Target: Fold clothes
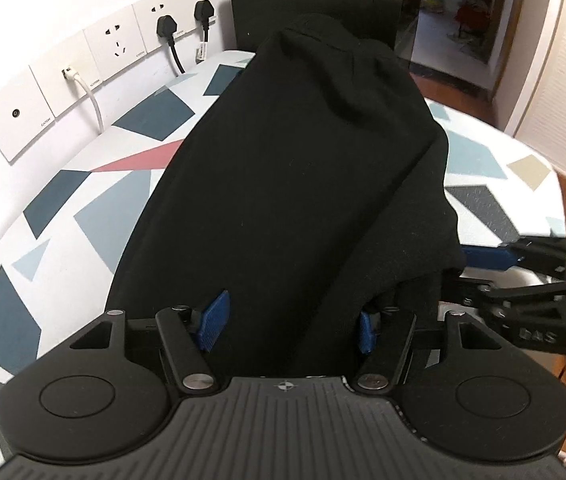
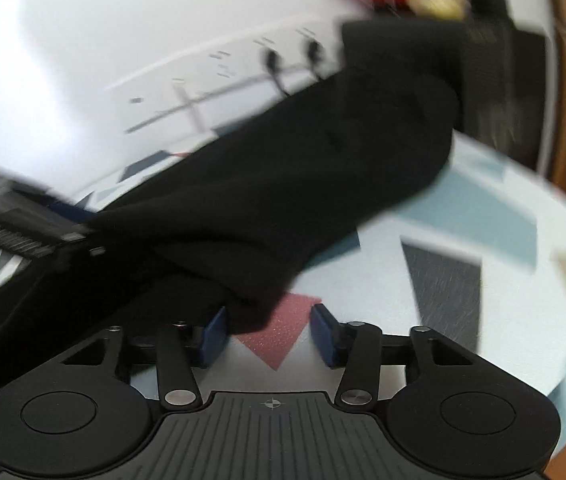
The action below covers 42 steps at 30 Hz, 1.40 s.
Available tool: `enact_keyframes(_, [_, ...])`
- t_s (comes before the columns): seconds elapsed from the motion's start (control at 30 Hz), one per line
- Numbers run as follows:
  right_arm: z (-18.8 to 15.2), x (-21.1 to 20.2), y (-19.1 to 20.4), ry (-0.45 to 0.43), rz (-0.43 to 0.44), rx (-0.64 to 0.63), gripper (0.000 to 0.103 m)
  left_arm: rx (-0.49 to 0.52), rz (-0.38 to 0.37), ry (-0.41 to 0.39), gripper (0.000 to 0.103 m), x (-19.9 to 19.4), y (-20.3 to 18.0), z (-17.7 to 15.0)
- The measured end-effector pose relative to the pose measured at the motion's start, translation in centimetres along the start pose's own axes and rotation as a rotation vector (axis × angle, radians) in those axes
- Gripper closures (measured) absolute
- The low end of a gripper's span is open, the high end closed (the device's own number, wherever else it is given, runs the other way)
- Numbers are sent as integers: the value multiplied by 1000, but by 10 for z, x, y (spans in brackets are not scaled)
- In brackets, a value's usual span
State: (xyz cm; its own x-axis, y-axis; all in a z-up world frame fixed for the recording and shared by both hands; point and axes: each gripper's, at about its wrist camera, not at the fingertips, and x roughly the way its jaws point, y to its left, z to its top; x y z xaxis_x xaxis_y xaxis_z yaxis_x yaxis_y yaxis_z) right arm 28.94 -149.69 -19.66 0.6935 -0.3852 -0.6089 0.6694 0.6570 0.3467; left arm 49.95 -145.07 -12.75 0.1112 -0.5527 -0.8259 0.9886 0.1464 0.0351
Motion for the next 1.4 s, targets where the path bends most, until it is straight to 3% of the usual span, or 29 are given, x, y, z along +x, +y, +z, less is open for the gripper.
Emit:
enact_keyframes(0.07, [4, 6, 1, -1, 8, 95, 76, -19, -21, -13, 38, -2, 8, 0])
enact_keyframes(0.1, [5, 7, 2, -8, 22, 140, 97, -28, -28, -20, 38, -3, 12, 0])
enact_keyframes(0.13, [5, 6, 4, -19, 38, 183, 99, -39, -37, -28, 38, -4, 16, 0])
enact_keyframes(0.23, [10, -12, 14, -110, -21, 235, 100, -75, -66, -52, 38, -6, 28, 0])
enact_keyframes(0.33, [18, -41, 33, -186, -68, 169, 101, -86, -82, -84, 37, -7, 31, -3])
enact_keyframes(0.4, [22, -56, 45, -217, -135, 76, 103, -116, -95, -86, 37, -5, 36, -5])
enact_keyframes(0.47, [23, -64, 44, -217, -280, 46, 103, -154, -125, -79, 37, 0, 42, -5])
enact_keyframes(0.5, [24, -65, 39, -190, -287, 77, 103, -171, -141, -74, 37, 2, 44, -5])
enact_keyframes(0.57, [22, -63, 31, -100, -179, 155, 103, -204, -173, -64, 37, 7, 50, -4])
enact_keyframes(0.63, [15, -57, 46, -50, -131, 130, 101, -237, -205, -54, 37, 11, 56, -4])
enact_keyframes(0.73, [6, -37, 70, -9, -88, 107, 86, -261, -264, -28, 37, 17, 66, -2])
enact_keyframes(0.77, [6, -29, 75, -7, -88, 106, 78, -260, -268, -25, 37, 17, 68, -2])
enact_keyframes(0.87, [16, -1, 85, 17, -164, 118, 70, -231, -273, -18, 37, 18, 70, 1])
enact_keyframes(0.93, [22, 18, 87, 65, -242, 131, 70, -220, -275, -8, 37, 20, 70, 4])
enact_keyframes(1.0, [25, 30, 87, 67, -254, 154, 70, -227, -292, 3, 37, 24, 71, 6])
enact_keyframes(1.03, [24, 30, 88, 61, -258, 144, 76, -239, -308, 9, 37, 26, 73, 7])
enact_keyframes(1.07, [22, 30, 90, 54, -261, 129, 81, -269, -345, 21, 36, 30, 77, 7])
enact_keyframes(1.1, [20, 28, 91, 45, -264, 117, 88, -320, -420, 39, 27, 35, 83, 6])
enact_keyframes(1.17, [17, 20, 88, 28, -250, 99, 93, -428, -616, 95, 8, 50, 103, -2])
enact_keyframes(1.23, [16, 12, 81, 27, -231, 95, 97, -535, -813, 152, 8, 66, 122, -10])
enact_keyframes(1.33, [12, 5, 70, 27, -212, 117, 99, -672, -771, 84, 8, 70, 155, -27])
enact_keyframes(1.4, [10, 4, 70, 32, -215, 124, 97, -728, -741, 39, 15, 70, 163, -36])
